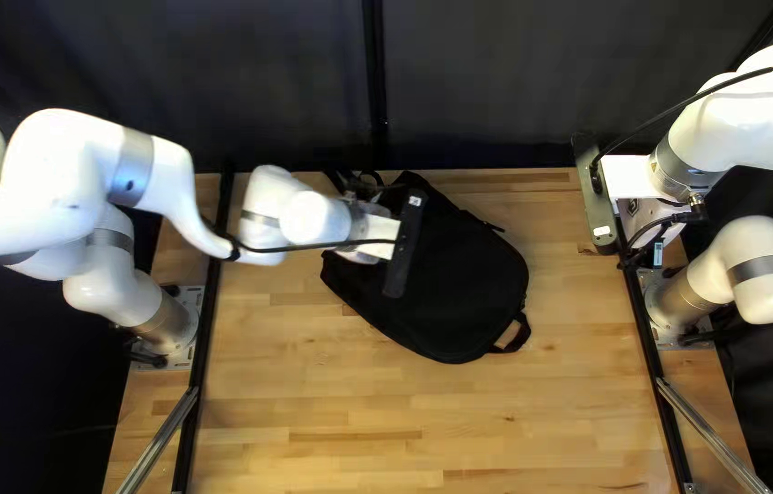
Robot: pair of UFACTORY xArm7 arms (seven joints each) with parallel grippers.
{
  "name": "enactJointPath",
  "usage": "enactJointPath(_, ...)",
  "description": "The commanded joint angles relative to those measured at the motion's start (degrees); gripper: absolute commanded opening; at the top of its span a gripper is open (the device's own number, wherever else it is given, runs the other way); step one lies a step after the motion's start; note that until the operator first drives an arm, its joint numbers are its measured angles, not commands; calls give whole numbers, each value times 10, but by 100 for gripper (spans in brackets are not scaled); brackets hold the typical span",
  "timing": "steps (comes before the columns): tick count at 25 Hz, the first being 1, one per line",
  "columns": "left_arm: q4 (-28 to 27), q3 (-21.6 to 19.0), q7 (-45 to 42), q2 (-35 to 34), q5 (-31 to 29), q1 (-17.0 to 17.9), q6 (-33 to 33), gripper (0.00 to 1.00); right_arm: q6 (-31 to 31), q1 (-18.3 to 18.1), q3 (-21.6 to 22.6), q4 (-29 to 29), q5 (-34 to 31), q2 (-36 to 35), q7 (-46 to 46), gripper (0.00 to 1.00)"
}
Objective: Remove a lunch box from a kids backpack
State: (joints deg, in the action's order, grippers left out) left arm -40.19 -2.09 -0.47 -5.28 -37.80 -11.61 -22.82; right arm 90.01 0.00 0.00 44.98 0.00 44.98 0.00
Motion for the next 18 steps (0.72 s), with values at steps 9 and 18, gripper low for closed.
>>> enactJointPath(9, -135, -6, -138, 96, 148, 11, -92, 100, 0, 0, 0, 0, 0, 0, 0, 100)
enactJointPath(18, -173, 6, -239, 155, 136, 15, -110, 100, 0, 0, 0, 0, 0, 0, 0, 100)
